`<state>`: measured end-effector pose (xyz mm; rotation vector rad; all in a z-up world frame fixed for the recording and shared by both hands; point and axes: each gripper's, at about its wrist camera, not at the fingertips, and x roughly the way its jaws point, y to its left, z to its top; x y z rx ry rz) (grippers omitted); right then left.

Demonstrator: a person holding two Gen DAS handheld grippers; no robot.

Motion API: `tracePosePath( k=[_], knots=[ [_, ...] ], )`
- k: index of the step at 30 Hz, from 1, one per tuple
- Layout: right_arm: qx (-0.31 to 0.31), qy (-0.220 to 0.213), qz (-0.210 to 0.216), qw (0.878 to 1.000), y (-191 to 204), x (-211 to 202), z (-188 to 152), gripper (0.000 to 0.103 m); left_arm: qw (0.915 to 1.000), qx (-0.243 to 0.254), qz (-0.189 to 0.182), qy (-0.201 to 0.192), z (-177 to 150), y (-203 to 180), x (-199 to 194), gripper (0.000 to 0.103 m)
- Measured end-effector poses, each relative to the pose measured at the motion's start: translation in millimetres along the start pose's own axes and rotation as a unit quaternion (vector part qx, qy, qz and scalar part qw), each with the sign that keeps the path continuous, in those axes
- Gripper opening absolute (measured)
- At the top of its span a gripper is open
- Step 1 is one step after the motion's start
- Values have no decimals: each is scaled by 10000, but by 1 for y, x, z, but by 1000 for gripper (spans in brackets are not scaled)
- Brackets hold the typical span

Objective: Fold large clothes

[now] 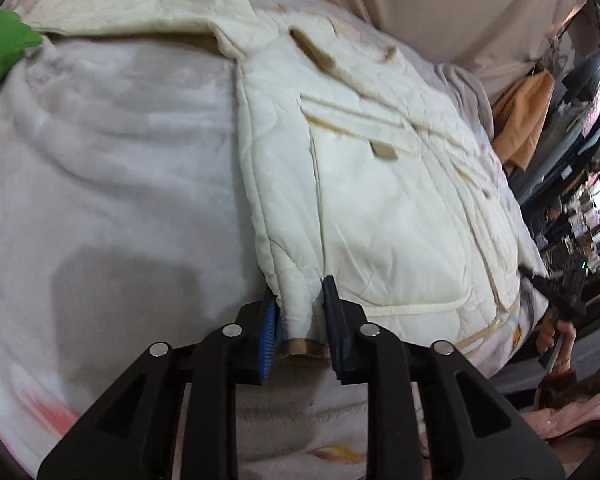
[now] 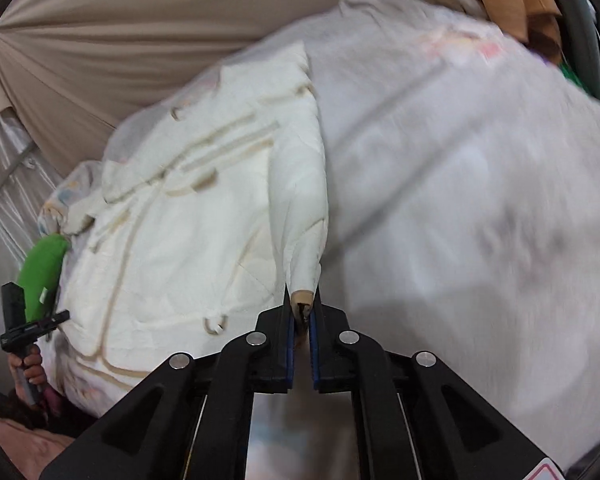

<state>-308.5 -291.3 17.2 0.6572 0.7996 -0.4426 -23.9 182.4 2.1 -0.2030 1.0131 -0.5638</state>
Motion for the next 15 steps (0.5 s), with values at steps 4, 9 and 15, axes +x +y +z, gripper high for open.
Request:
tracePosePath(
  k=[4,9,15],
  knots=[
    [280,-406,-93,9987,-3,-18,16,21,9939,-286,258,-1029,56,19,-38,62],
    [-382,-1374,-61,9898,55,-50,81,24,9724,-961,1101,-1817,151,83,-50,78],
    [-1356,-1122,254,9841,140,14,148,30,9399,-2299,1840,-1728,216,204,-3,78]
  ],
)
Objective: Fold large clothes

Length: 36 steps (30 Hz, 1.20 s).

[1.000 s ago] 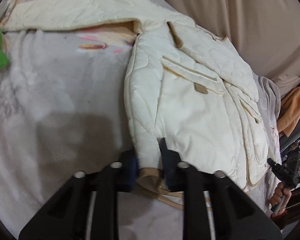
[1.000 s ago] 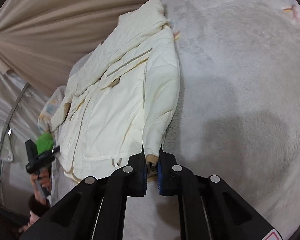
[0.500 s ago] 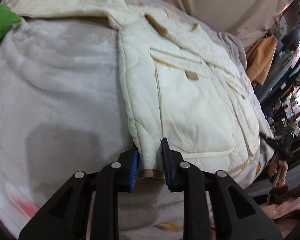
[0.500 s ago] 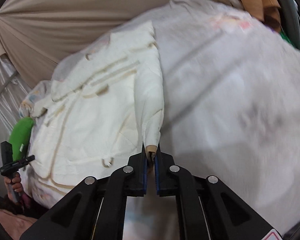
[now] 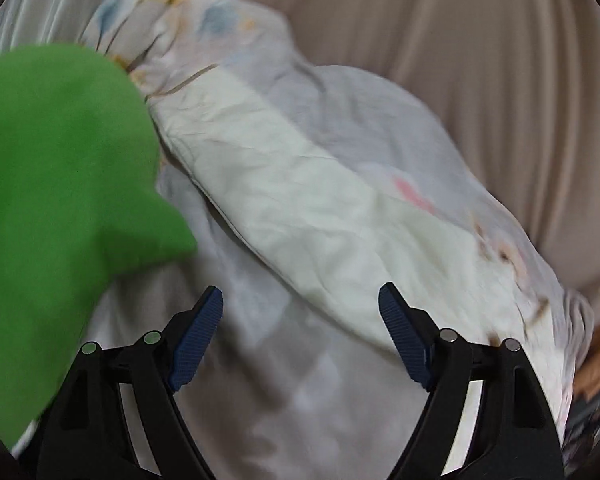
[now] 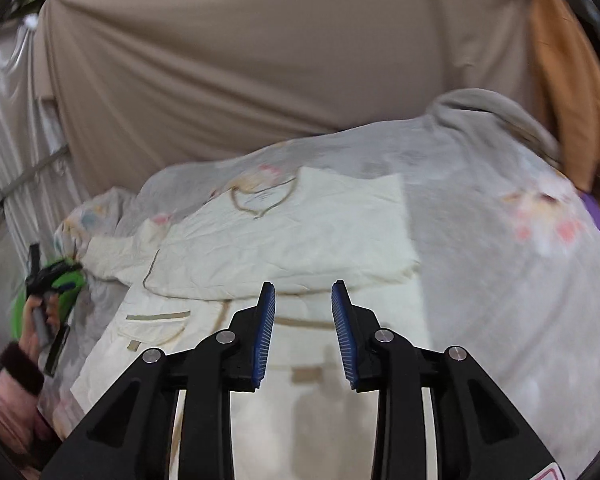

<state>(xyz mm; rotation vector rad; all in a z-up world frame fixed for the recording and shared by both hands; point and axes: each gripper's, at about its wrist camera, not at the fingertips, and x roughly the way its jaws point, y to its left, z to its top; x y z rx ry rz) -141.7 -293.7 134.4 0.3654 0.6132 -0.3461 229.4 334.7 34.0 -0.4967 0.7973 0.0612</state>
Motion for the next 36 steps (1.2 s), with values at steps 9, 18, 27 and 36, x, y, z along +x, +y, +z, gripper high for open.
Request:
tracePosePath(
  k=[9,18,27,36],
  knots=[
    [-299,664,204,9971,25,147,40,30,9898,-1396,207,170,44,52,72,34],
    [114,1183,109,9928,-2,228,13,29,9954,-85,-277,-908,51,-33,-29,4],
    [393,1073,384,9927,-10,222,10,32,9286,2732,-2181,-1243,-53,-306,-154,5],
    [1396,589,637,9864,-63,157,13,52,8795,4408,-1584,840,-277,-422,-5,44]
  ],
)
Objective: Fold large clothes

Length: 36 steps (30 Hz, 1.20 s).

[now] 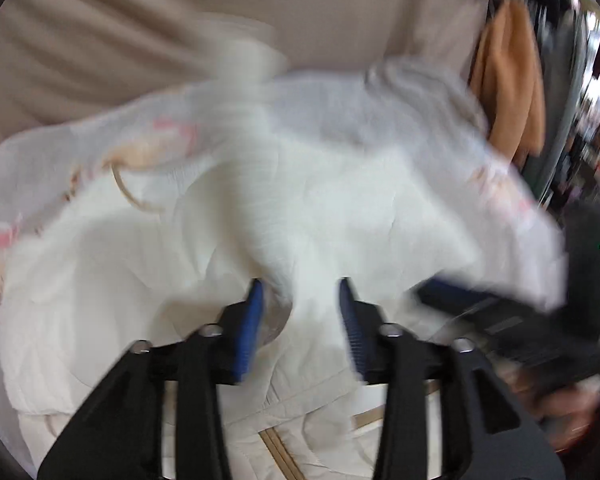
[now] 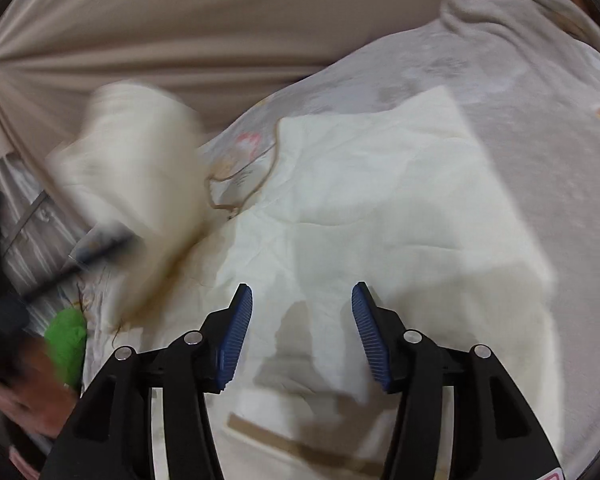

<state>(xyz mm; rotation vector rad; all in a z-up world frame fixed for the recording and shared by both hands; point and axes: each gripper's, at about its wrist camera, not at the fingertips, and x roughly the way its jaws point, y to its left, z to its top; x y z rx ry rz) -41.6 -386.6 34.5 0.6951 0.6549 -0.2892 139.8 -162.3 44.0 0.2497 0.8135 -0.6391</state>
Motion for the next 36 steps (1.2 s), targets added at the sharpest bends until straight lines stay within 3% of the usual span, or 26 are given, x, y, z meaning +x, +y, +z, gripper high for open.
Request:
tracePosePath(
  k=[2,4,6,8,10,14,19,21,22,23,24,25,28,29,31,32,34,36],
  knots=[
    [-12,-31,-126,9999,-14,-22,-5,55,9999,115,119,9,-22,-1,8,45],
    [-161,-80,-410,9990,-23,-40,-11,61,9999,55,-132,-31,-39,12,-8,56],
    [-341,-161,-609,9974,-27,-56,-17,64,9992,-134,-257,-287,-52,32,-43,79],
    [-371,-208,-468,9980,-26,-68,-17,68,9976,-274,-192,-603,-62,56,-74,85],
    [-320,-238,-241,9989,-21,-70,-9,71,9966,-377,141,-725,-68,84,-95,87],
    [-127,-107,129,9998,-9,-46,18,72,9925,-603,943,-493,-78,138,-97,87],
    [155,184,-290,9993,-13,8,40,72,9817,-237,1881,-185,-110,172,-85,87],
    [197,256,-414,9986,-13,24,38,71,9798,-275,1973,-146,-111,182,-81,87],
    [180,271,-472,9984,-10,30,37,56,9798,-304,1971,-151,-109,186,-79,87],
    [99,314,-450,9984,-4,32,39,17,9785,-337,2027,-183,-107,191,-77,82],
    [3,385,-335,9987,2,33,40,13,9766,-350,2115,-179,-105,194,-75,71],
    [-77,299,-82,9995,15,24,43,13,9759,-386,2142,-127,-102,198,-73,68],
    [-537,-517,662,9950,53,-35,51,12,9761,-623,2082,-6,-100,214,-67,50],
    [-658,-774,772,9918,61,-55,52,11,9762,-650,2068,113,-103,218,-61,38],
    [-740,-1173,737,9876,62,-86,51,11,9783,-722,1931,213,-111,222,-54,33],
    [-717,-1203,560,9886,55,-87,50,11,9795,-767,1853,210,-114,224,-52,31],
    [-768,-784,-450,9929,29,-56,46,11,9793,-789,1855,180,-115,222,-51,29],
    [-628,331,-1289,9891,-15,9,30,11,9794,-745,1869,187,-114,217,-50,27]
  ],
)
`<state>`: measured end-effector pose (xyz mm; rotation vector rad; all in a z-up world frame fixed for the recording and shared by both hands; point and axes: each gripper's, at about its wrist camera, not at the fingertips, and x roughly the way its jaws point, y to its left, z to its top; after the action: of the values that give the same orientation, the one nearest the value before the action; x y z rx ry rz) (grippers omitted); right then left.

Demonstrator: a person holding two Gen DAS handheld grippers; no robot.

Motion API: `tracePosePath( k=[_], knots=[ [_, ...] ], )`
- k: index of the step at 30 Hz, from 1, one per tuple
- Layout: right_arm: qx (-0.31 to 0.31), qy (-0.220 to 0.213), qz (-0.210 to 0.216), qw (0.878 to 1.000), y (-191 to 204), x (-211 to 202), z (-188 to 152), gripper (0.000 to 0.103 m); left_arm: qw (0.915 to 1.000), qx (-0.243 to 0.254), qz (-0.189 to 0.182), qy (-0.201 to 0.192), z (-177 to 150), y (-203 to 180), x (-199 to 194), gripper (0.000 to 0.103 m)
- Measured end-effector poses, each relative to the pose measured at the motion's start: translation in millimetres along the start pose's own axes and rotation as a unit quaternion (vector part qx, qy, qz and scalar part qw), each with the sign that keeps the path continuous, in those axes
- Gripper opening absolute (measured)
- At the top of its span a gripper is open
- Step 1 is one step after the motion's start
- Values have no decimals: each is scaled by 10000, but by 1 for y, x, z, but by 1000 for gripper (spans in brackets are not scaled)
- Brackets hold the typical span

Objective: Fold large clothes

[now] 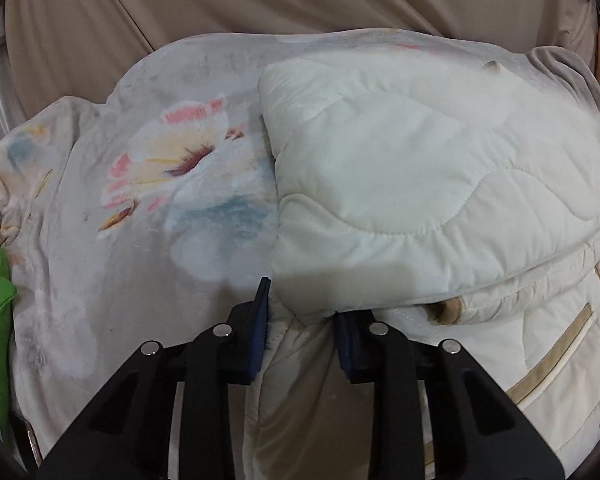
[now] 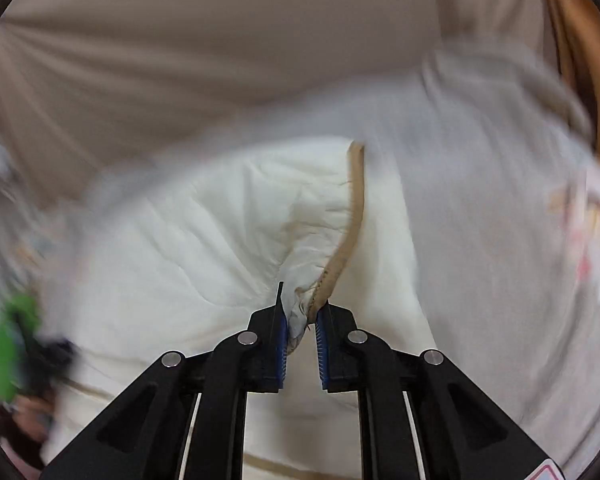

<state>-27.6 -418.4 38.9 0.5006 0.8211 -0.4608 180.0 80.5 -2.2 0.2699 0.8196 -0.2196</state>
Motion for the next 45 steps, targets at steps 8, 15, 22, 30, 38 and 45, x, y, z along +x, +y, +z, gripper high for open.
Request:
tracePosePath(
  k=[8,15,22,30,38,45],
  knots=[
    [631,49,300,9975,-29,0,-16,18,9987,-359,-303,-209,-10,20,-55,28],
    [174,-930,449,9945,29,-75,19,25,9897,-213,-574,-1296,55,-9,-124,28],
    [-1487,-14,1411,9788,175,2,14,23,9956,-149,-841,-391,95,-73,-25,29],
    [-469,432,708,9955,25,20,-15,0,9994,-70,-344,-75,36,-10,16,29],
    [44,-640,-39,9979,-24,-47,18,70,9945,-773,-538,-468,97,16,-17,42],
    [172,-32,-372,9992,-1,44,70,21,9895,-1346,-520,72,150,6,55,43]
  ],
)
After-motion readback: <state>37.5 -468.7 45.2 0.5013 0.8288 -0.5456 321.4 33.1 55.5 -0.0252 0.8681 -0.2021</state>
